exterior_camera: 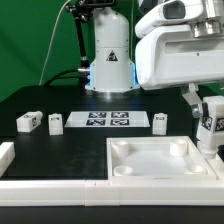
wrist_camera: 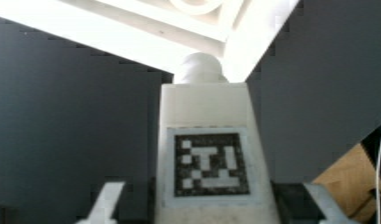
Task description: Assemble one leg
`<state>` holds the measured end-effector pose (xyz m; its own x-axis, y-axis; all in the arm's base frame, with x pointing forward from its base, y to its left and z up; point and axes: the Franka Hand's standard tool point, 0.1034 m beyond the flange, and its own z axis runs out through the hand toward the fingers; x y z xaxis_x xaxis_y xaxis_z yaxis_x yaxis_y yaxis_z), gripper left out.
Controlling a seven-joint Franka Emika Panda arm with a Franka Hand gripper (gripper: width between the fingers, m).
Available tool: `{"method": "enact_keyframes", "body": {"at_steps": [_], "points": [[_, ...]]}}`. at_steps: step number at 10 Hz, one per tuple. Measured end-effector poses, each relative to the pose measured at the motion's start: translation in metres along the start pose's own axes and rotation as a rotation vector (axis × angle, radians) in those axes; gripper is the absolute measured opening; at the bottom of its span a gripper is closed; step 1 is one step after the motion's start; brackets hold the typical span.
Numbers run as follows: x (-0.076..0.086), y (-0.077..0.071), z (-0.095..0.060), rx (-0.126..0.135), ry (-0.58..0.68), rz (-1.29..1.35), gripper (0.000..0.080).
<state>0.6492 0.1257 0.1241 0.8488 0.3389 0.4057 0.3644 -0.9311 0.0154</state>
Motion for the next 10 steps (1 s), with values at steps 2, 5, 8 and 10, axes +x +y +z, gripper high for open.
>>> {"method": "enact_keyframes", "body": {"at_steps": [2, 5, 8, 10], "points": [[-0.005, -0.003, 0.003, 0.003, -0.010, 0.000, 0.0291], [-0.017, -0.007, 0.007, 0.009, -0.030, -0.003, 0.0291], [-0.024, -0.005, 0.011, 0.009, -0.041, 0.000, 0.0291], [-0.028, -0.006, 0.015, 0.012, -0.048, 0.000, 0.0291]]}}
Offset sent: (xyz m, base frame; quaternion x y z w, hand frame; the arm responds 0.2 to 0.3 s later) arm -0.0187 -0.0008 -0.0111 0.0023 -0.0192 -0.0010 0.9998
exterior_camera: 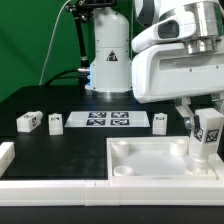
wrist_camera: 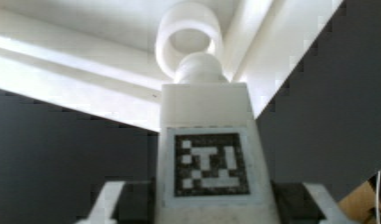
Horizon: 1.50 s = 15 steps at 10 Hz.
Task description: Assemble one leg
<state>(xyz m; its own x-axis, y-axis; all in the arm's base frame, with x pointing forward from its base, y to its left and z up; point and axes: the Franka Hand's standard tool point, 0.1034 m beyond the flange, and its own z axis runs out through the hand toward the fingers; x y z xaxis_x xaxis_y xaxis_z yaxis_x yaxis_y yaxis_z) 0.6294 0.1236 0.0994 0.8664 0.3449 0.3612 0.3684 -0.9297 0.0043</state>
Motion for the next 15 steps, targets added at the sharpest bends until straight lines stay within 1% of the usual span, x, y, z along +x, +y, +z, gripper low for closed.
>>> {"method": "enact_keyframes", "body": {"at_steps": [1, 2, 6, 8, 10, 11, 13, 15], "points": [[-0.003, 0.000, 0.003, 0.002, -0.005, 0.001, 0.0291], [-0.002, 0.001, 0.004, -0.001, 0.004, 0.002, 0.0291], [-0.001, 0.011, 0.005, -0.011, 0.022, -0.001, 0.0291], [-0.002, 0.014, 0.004, -0.013, 0.022, 0.001, 0.0291], [-0.001, 0.012, 0.004, -0.011, 0.023, 0.001, 0.0291], [0.001, 0.007, 0.002, -0.008, 0.023, 0.000, 0.0291], [0.007, -0.004, -0.008, -0.006, 0.033, -0.008, 0.0291], [0.002, -0.003, -0.004, -0.006, 0.028, -0.014, 0.0291]]}}
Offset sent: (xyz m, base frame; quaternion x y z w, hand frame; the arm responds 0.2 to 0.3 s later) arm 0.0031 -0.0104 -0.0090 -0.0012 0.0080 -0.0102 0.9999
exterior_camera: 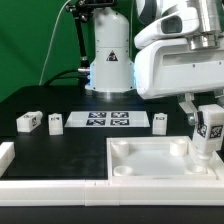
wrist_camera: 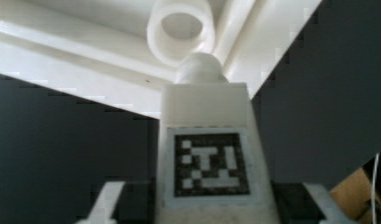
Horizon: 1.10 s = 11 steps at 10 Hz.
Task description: Assemble one leg
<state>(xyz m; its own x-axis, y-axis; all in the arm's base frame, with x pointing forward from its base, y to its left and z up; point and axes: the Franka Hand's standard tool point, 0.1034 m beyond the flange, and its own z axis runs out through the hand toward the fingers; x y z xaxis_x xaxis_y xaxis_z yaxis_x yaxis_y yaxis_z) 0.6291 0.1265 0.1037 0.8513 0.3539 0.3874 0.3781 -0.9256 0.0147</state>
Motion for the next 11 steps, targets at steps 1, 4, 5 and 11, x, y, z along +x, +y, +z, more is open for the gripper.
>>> {"method": "enact_keyframes", "body": {"at_steps": [1, 4, 5, 11], "points": [[-0.004, 0.002, 0.004, 0.000, -0.007, 0.001, 0.0291], [-0.006, 0.003, 0.006, 0.001, -0.011, 0.002, 0.0291], [-0.007, 0.005, 0.007, 0.000, -0.013, 0.001, 0.0291], [-0.015, 0.009, 0.014, 0.000, -0.026, 0.003, 0.0291]]}}
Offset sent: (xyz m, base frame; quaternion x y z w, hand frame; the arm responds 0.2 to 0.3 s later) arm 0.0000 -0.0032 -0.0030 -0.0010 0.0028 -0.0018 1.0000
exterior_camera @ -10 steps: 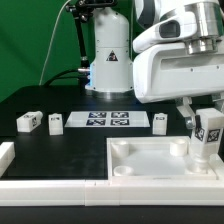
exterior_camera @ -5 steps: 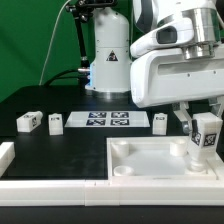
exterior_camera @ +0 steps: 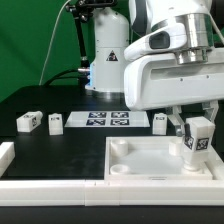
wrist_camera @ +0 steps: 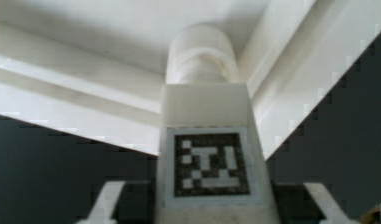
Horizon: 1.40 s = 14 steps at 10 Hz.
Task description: Assemble one leg
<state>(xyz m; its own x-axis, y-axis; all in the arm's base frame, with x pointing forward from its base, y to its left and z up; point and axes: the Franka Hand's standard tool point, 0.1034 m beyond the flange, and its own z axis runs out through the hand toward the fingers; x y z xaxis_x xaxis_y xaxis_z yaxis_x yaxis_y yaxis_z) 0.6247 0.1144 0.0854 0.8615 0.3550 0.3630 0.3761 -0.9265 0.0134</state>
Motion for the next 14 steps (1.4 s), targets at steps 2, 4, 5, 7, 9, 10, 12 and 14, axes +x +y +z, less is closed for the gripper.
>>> {"method": "enact_keyframes", "body": {"at_steps": [2, 4, 5, 7, 9, 10, 12, 14], "points": [[-0.0002, -0.0042, 0.0057, 0.001, 0.011, -0.002, 0.0291], [0.0041, -0.0034, 0.0091, -0.007, 0.049, -0.001, 0.0291], [0.0045, -0.0033, 0.0089, -0.007, 0.051, -0.002, 0.0291], [0.0041, -0.0034, 0.0091, -0.007, 0.050, -0.002, 0.0402], [0.0040, -0.0034, 0.0091, -0.007, 0.050, -0.002, 0.0615], [0.0040, -0.0034, 0.0091, -0.007, 0.050, -0.002, 0.0643], [0.0040, -0.0034, 0.0091, -0.007, 0.050, -0.002, 0.0648], [0.0040, -0.0034, 0.0091, -0.007, 0.050, -0.002, 0.0649]]}}
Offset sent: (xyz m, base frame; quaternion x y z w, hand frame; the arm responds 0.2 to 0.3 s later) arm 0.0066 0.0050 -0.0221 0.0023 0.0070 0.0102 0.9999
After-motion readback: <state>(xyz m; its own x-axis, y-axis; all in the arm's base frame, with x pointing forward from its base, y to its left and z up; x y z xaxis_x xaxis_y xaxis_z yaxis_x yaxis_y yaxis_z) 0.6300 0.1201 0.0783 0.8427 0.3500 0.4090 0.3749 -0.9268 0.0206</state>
